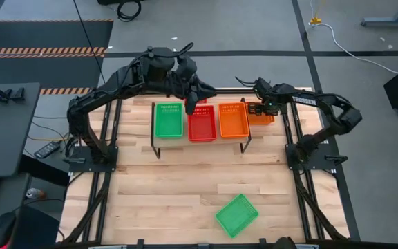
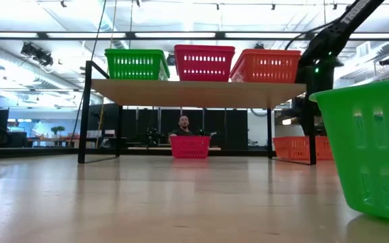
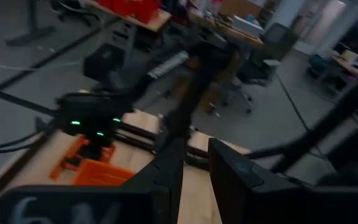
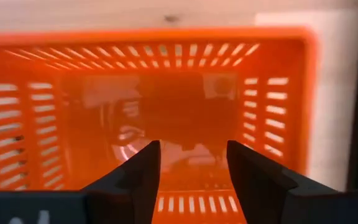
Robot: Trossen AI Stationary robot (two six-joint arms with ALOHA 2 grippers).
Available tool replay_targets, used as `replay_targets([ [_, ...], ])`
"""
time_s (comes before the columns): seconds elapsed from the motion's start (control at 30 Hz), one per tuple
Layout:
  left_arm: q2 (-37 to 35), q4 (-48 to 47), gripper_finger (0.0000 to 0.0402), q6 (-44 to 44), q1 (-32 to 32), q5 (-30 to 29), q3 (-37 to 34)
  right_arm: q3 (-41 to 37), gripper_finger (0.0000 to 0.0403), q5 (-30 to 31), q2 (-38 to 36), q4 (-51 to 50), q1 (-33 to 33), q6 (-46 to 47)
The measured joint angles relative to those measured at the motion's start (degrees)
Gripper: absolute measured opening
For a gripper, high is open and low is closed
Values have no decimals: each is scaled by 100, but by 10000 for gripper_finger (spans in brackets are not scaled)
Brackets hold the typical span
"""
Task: Stack baskets on shelf by color
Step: Stack the orange bin on top of the other stacked orange bin on the shelf
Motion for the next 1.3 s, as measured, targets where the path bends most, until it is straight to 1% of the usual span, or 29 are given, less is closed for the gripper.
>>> replay_targets([
  [0.1,-8,-51,81,-139,-26,114,0,0,172,-165,312,-63,0,-40],
  [0.2,-8,-82,77,-76,-61,139,0,0,141,-221,499,-81,15,-88],
  [0.33,-26,-239,73,2,-38,323,0,0,77,-122,531,37,17,-225],
  [0.43,-43,-358,74,-40,-20,328,2,0,19,-115,344,301,-19,-277],
  [0.47,-43,-403,75,-99,-20,326,2,0,10,-112,239,481,-26,-345],
  [0.57,-42,-483,74,-173,-28,326,2,6,12,30,-103,940,-44,-387],
  [0.67,-43,-534,71,-295,-31,306,2,94,6,396,-427,1275,-103,-497],
  [0.73,-40,-540,68,-366,-31,186,2,174,6,607,-558,1331,-193,-625],
  [0.87,-43,-514,67,-606,-33,23,2,350,4,584,-622,1242,-411,-949],
  [0.93,-40,-514,68,-670,-62,-22,2,385,8,366,-604,1055,-497,-962],
  [1.0,-40,-512,68,-694,-87,-37,2,385,20,-96,-589,878,-565,-1073],
  [1.13,-40,-514,67,-560,-95,-35,2,387,64,-1009,-609,370,-581,-1495],
  [1.2,-40,-515,68,-565,-92,-31,2,387,91,-1215,-626,5,-546,-1614],
  [1.3,-65,-565,68,-622,-81,58,2,387,131,-1224,-626,-533,-452,-2008],
])
